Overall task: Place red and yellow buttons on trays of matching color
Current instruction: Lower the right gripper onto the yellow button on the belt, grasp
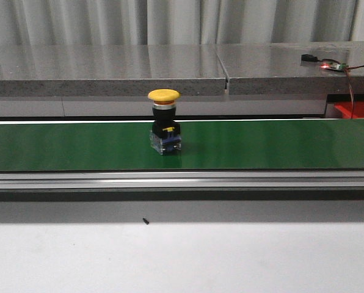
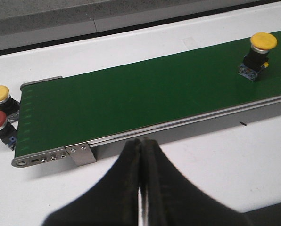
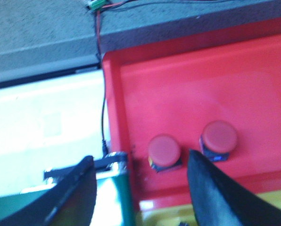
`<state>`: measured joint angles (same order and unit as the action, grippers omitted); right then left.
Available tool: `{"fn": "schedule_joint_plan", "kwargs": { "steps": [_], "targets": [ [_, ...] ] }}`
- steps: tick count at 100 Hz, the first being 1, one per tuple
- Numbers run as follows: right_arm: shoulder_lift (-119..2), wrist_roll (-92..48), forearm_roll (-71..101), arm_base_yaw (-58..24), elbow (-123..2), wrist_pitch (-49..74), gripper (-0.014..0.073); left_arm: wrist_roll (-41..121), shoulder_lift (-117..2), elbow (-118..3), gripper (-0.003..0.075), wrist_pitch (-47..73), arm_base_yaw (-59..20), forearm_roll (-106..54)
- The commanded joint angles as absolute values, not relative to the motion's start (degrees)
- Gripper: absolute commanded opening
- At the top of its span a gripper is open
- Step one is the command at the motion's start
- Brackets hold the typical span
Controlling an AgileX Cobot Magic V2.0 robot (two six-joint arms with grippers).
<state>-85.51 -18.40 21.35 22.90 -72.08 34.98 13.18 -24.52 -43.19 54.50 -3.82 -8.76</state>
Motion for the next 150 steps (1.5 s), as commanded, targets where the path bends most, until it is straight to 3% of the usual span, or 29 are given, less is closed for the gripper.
{"fn": "schedule_joint_plan", "kwargs": {
  "steps": [1,34,73,116,150],
  "targets": [
    [-79.79,-19.16,22.07,22.41,-70.79,32.26,0.0433,12.73,-24.94,-44.54,-0.0019,50.53,-4.26,-9.77],
    [-71.02,-19.16,23.06,18.39,-65.51,36.67,0.0433,12.73,-24.94,-44.54,-0.0019,50.53,-4.26,-9.77],
    [-70.86,-21.13,23.13,1.04,-65.51,37.11,0.0433,12.73,-24.94,-44.54,-0.0019,50.53,-4.26,-9.77],
    [-81.52,-26.59,23.13,-15.95,-65.69,36.93,0.0433,12.73,-24.94,-44.54,-0.0019,50.53,-4.26,-9.77],
    [-89.14,-27.75,24.33,-20.36,-65.80,37.57,0.0433,12.73,-24.94,-44.54,-0.0019,50.53,-4.26,-9.77]
  ]
}}
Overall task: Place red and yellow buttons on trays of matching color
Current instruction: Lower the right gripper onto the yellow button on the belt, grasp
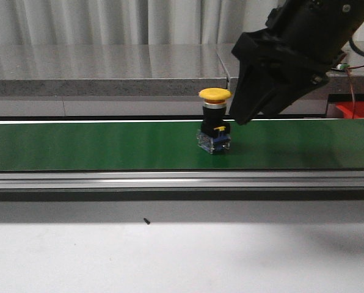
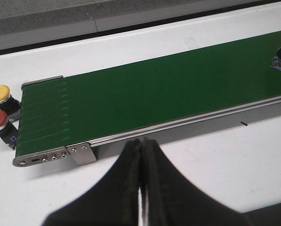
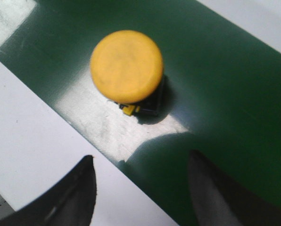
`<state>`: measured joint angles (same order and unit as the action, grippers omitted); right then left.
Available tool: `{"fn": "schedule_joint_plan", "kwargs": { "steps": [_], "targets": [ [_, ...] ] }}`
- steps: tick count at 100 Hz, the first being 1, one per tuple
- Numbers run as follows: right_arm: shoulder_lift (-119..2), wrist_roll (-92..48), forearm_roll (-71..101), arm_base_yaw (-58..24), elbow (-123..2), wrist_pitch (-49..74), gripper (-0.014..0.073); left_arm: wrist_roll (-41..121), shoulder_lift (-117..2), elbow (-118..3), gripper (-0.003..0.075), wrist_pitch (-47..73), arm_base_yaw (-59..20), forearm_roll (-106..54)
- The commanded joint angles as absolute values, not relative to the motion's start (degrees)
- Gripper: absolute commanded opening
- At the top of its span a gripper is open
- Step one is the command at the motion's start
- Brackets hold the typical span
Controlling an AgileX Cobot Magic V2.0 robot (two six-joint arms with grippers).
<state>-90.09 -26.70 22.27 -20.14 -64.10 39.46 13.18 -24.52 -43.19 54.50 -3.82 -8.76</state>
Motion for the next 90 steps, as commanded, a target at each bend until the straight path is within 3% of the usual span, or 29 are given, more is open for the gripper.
{"fn": "schedule_joint_plan", "kwargs": {
  "steps": [1,37,60,90],
  "targets": [
    [-89.24,-27.75,24.38,-20.36,-65.86,37.57,0.0433,12.73,-24.94,-44.54,-0.0019,50.53,-4.26,-9.77],
    [-92.13,-28.30,28.17,-20.47,-70.77,34.43,0.0426,12.73,-24.94,-44.54,-0.0019,50.53,-4.26,-9.77],
    [-93.90,-28.30,28.20,-20.47,-72.08,35.77,0.0193,12.73,-24.94,-44.54,-0.0019,50.53,-4.26,-9.77],
    [-89.73,-28.30,27.76,-19.22,-70.17,34.94,0.0192,12.73,-24.94,-44.54,-0.0019,50.53,-4.26,-9.77]
  ]
}}
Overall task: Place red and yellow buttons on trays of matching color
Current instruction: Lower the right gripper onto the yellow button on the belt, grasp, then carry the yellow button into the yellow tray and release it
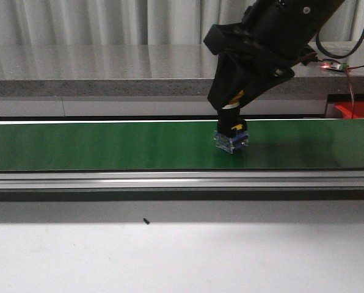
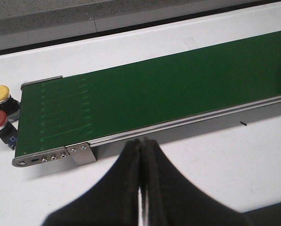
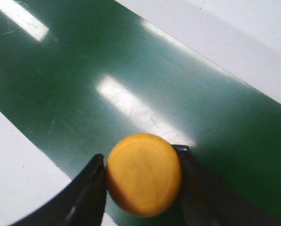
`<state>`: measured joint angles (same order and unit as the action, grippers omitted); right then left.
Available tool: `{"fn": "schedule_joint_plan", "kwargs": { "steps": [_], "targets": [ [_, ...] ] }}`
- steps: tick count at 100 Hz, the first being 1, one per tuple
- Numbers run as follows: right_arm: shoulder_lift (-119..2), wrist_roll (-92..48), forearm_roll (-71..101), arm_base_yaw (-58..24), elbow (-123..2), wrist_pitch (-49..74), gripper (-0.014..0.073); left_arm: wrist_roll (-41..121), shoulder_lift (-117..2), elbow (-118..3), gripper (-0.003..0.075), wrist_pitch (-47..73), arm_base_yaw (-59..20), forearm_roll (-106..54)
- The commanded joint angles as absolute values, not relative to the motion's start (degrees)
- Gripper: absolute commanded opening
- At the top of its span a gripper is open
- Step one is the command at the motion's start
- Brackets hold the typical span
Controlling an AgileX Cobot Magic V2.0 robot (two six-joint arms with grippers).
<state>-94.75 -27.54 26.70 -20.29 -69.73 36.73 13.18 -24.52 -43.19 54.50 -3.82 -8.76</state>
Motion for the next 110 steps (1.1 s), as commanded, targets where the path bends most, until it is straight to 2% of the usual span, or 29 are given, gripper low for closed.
{"fn": "schedule_joint_plan", "kwargs": {
  "steps": [1,23,50,79,110],
  "targets": [
    [-89.51,-28.30,27.76,-19.07,-70.04,34.88,0.0192,12.73,-24.94,-44.54,-0.0019,50.53,-4.26,-9.77],
    [-81.97,-28.24,27.53,-9.60,-65.34,35.11,0.0192,12.73,-24.94,-44.54,-0.0019,50.53,-4.26,-9.77],
    [-75.96,-27.58,27.58,8.38,-61.49,35.15,0.0192,12.73,-24.94,-44.54,-0.0019,50.53,-4.26,-9.77],
    [-75.90,-26.12,27.85,25.80,-61.49,32.58,0.0192,12.73,-24.94,-44.54,-0.0019,50.53,-4.26,-9.77],
    [-80.76,-19.06,28.35,34.83,-61.49,27.68,0.0192,12.73,-24.94,-44.54,-0.0019,50.53,-4.26,-9.77]
  ]
}}
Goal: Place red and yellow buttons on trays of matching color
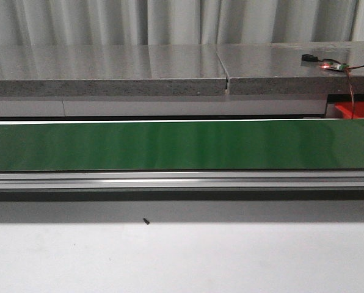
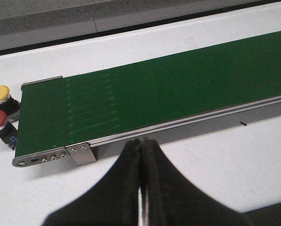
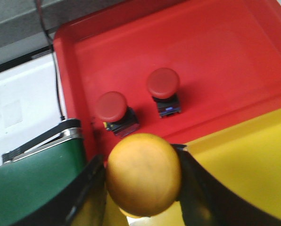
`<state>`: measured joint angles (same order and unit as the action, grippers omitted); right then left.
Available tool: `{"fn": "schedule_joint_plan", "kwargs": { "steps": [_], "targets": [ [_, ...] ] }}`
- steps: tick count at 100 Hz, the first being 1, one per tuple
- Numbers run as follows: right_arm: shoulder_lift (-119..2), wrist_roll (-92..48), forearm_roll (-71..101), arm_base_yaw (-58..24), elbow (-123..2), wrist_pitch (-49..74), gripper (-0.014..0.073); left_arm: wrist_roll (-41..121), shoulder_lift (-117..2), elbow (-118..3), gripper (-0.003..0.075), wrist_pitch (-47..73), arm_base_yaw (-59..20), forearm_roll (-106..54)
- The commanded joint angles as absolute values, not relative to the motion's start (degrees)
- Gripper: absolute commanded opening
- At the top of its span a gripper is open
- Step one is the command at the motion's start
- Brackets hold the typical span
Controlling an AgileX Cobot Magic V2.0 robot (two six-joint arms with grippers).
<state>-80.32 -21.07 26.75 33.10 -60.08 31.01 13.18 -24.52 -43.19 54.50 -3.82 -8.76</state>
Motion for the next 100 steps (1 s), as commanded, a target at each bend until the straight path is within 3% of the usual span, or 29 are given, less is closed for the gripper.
{"fn": "schedule_joint_plan", "kwargs": {
  "steps": [1,84,92,100],
  "targets": [
    [-80.94,-18.97,28.35,34.93,-61.49,27.61,0.0192,12.73,-24.94,-44.54,-0.0019,50.53,-4.26,-9.77],
    [-99.94,-18.42,32.00,36.03,-61.49,20.81,0.0195,12.73,-24.94,-44.54,-0.0019,50.53,-4.26,-9.77],
    [-99.94,-18.53,32.22,36.03,-61.49,20.81,0.0216,12.73,-24.94,-44.54,-0.0019,50.53,-4.26,-9.77],
    [-99.94,-19.21,32.22,36.03,-61.49,21.21,0.0306,12.73,-24.94,-44.54,-0.0019,50.53,-4.26,-9.77]
  ]
}}
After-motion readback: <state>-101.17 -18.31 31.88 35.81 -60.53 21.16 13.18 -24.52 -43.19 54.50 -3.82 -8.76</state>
